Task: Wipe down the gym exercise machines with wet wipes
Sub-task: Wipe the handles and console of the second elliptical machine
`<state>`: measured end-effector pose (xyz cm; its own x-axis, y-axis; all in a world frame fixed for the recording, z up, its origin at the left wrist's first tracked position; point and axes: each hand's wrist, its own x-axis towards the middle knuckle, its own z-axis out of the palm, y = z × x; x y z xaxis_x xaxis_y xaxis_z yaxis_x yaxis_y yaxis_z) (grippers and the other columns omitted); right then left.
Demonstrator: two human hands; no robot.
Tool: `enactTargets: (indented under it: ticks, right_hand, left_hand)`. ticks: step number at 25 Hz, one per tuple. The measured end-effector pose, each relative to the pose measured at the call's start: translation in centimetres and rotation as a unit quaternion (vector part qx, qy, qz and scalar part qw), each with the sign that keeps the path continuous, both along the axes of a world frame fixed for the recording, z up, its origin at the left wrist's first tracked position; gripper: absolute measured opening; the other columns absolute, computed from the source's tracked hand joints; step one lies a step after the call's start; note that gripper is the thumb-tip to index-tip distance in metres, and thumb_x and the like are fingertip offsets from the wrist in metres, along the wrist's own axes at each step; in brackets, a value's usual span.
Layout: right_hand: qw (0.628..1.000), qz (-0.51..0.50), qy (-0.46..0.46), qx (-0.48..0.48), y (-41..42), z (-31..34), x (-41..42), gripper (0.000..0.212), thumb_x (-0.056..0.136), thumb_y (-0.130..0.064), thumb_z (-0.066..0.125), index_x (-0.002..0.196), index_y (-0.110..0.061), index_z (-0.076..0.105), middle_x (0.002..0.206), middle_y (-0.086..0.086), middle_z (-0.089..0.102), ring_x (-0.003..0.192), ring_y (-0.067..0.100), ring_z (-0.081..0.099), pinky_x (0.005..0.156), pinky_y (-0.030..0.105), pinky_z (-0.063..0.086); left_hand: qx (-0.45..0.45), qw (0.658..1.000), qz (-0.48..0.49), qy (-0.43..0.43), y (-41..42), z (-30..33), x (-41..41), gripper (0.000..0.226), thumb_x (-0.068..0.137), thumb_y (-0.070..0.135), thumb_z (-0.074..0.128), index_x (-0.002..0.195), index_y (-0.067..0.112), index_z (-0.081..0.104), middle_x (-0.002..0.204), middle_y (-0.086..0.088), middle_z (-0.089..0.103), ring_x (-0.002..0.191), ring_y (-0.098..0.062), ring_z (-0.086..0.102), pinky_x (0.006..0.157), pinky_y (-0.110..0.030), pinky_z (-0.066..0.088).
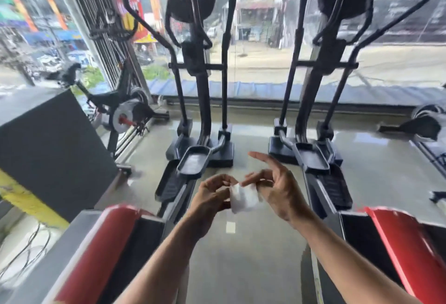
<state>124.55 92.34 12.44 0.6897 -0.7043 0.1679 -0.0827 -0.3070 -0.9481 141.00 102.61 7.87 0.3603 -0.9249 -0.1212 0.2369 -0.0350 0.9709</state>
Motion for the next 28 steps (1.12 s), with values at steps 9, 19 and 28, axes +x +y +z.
enactTargets:
  ticks: [9, 19, 28]
  right_hand:
    - [0.998, -0.055, 0.002, 0.026, -15.3, 3.5, 10.7, 0.013, 0.089, -0.02, 0.078, 0.099, -0.028, 0.075, 0.095, -0.003, 0.077, 0.091, 0.023, 0.072, 0.079, 0.037, 0.059]
    - [0.998, -0.056, 0.024, -0.004, -38.9, 3.5, 23.2, 0.019, 0.091, -0.016, 0.074, 0.105, -0.029, 0.078, 0.097, -0.01, 0.078, 0.091, 0.013, 0.074, 0.084, 0.046, 0.061]
    - [0.993, -0.01, -0.057, 0.102, -54.4, 4.9, 34.8, 0.008, 0.092, 0.004, 0.068, 0.097, -0.003, 0.069, 0.104, 0.021, 0.072, 0.095, 0.037, 0.073, 0.085, 0.055, 0.06]
  left_hand:
    - [-0.014, 0.995, -0.002, -0.097, -16.2, 6.5, 11.1, 0.02, 0.086, 0.012, 0.061, 0.099, 0.017, 0.077, 0.087, -0.008, 0.073, 0.075, -0.019, 0.066, 0.06, -0.025, 0.051]
    - [-0.054, 0.978, 0.041, -0.198, -38.3, 8.2, 24.0, 0.032, 0.088, 0.0, 0.08, 0.107, 0.025, 0.074, 0.084, -0.005, 0.071, 0.067, -0.012, 0.066, 0.061, -0.031, 0.056]
    - [-0.042, 0.975, 0.075, -0.203, -52.5, 9.8, 35.0, 0.022, 0.095, 0.008, 0.073, 0.087, 0.028, 0.08, 0.091, -0.004, 0.069, 0.076, -0.011, 0.072, 0.074, -0.036, 0.063]
